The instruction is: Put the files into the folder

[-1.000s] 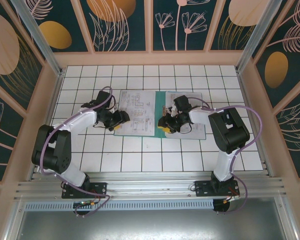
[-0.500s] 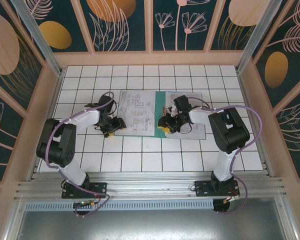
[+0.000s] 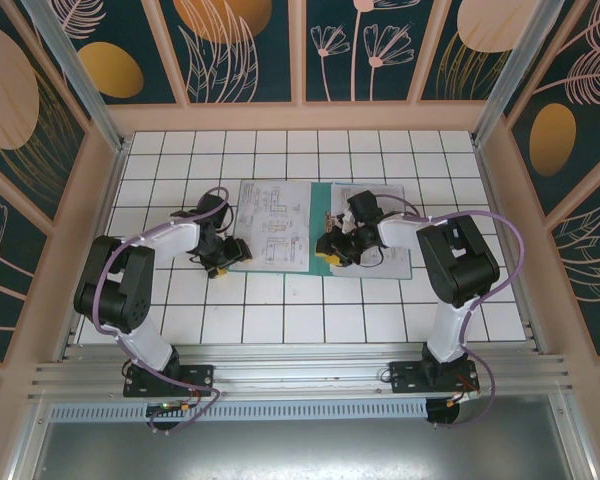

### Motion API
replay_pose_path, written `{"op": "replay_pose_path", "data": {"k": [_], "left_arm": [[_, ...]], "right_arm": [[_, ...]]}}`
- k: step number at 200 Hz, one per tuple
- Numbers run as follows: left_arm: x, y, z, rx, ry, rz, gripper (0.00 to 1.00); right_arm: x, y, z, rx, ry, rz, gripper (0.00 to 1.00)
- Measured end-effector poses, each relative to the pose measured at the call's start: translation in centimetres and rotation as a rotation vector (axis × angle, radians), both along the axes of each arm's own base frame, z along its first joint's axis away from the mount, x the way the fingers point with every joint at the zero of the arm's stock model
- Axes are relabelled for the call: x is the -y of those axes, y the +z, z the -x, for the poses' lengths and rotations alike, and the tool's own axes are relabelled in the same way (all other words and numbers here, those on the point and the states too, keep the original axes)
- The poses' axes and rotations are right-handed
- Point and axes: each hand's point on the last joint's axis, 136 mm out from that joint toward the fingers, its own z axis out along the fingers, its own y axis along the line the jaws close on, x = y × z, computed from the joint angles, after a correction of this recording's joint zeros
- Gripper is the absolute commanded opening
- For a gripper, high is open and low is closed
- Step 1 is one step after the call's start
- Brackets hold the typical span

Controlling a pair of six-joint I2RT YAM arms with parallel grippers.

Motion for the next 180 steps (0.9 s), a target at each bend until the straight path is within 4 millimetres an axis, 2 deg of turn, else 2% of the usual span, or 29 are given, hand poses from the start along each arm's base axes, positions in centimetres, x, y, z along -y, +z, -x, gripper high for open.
{"op": "replay_pose_path", "data": {"k": [89,154,180], "left_arm": [[0.7,0.9,-1.0,0.083,0.065,0.093,0.59],[2.5,5.2,-2.5,0.239,0.063,0.226,0.49],[3.0,6.0,-2.2,0.269,0.054,0.271,0.39]], "right_arm": [[0.0,0.0,0.0,0.000,0.000,0.000,0.41],[-0.1,0.0,-0.1,0.000,0.000,-0.001,0.41],[-0.1,0.0,-0.2,0.001,0.000,-0.001,0.41]]}}
